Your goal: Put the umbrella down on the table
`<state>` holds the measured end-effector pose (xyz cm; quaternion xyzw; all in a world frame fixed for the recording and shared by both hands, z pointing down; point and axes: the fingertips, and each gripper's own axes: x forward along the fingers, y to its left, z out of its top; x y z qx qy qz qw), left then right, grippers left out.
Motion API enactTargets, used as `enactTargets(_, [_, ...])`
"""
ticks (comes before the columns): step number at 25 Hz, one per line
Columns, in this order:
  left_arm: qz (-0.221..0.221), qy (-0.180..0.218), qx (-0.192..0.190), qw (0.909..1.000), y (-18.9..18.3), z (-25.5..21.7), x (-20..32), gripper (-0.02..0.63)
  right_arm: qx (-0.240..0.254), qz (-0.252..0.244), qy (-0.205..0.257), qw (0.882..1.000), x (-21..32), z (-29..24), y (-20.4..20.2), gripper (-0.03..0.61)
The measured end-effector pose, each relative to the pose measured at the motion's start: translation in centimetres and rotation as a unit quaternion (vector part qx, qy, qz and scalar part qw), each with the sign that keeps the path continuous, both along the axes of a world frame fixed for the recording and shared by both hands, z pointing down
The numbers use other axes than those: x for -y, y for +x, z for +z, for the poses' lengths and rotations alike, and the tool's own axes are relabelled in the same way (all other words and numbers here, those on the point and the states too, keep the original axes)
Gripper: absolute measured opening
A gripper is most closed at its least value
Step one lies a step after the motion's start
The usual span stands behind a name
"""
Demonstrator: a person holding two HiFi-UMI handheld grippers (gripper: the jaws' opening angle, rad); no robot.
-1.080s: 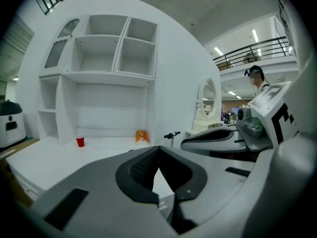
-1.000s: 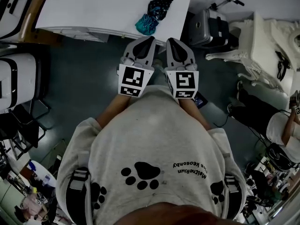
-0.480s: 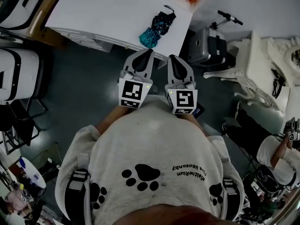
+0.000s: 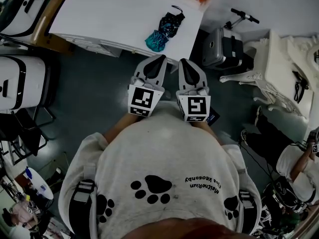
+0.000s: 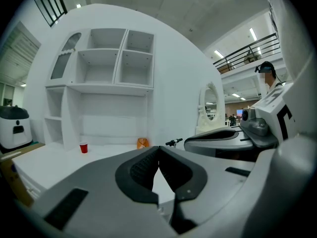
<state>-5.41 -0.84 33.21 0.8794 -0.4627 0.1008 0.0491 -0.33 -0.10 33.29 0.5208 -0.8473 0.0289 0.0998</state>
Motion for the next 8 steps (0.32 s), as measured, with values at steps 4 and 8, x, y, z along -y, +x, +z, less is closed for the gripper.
enactTargets(4, [0.001,0.0,0.003,1.0,0.26,0.17,-0.08,0.018,0.0,0.001,0.002,1.0,0.07,-0.07,0.4,0.035])
enactTargets(8, [0.003,0.0,0.007,1.0,0.45,0.44,-0.11,0.018,-0.003,-0.003,0.001,1.0,0.17,0.24,0.36,0.035])
